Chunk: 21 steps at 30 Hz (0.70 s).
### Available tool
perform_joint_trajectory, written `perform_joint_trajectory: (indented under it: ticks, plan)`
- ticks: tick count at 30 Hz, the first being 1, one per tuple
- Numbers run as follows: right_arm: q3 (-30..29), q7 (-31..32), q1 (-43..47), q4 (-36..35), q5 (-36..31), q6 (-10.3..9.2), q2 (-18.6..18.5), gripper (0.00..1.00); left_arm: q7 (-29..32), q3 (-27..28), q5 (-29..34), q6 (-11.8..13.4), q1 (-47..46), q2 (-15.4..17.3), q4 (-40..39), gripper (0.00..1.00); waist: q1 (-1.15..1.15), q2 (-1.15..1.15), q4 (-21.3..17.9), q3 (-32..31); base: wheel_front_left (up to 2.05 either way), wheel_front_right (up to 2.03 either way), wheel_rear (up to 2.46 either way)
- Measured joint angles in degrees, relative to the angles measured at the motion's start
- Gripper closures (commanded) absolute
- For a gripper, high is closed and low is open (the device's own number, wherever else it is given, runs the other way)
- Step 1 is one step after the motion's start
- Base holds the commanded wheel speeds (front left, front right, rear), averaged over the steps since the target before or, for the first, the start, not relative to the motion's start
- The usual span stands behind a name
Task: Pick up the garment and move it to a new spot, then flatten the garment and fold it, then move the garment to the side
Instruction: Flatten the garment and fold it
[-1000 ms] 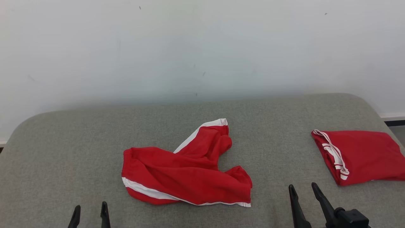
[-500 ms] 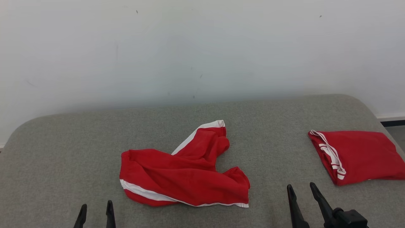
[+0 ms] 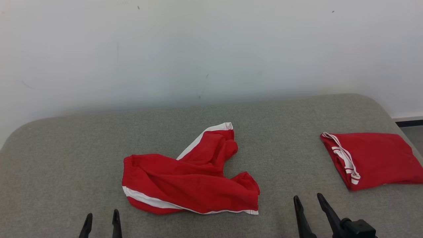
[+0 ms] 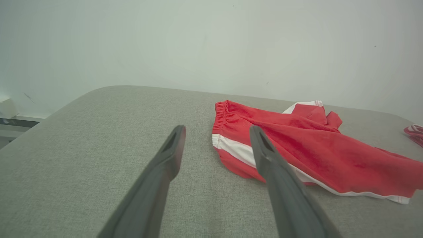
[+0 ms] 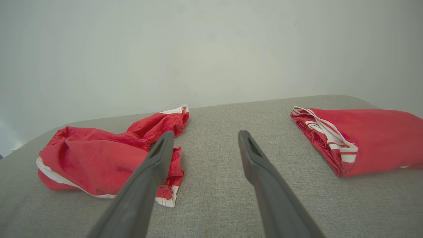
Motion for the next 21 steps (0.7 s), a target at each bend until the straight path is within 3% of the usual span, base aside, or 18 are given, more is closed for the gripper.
perform_joint_trajectory:
  ticks: [9, 21]
  plan:
    - [4.8, 0.3, -3.0, 4.6, 0.2, 0.0, -0.3, 0.0, 0.0, -0.5, 0.8, -0.6, -3.1, 0.2, 4.8, 0.0, 0.0, 0.0, 0.2, 1.3, 0.0, 0.0, 0.0]
    - [17.0, 3.5, -16.5, 19.5, 0.9, 0.0, -2.2, 0.0, 0.3, -2.1, 1.4, -2.0, -20.8, 2.3, 22.9, 0.0, 0.01, 0.01, -0.3, 8.1, 0.0, 0.0, 0.0]
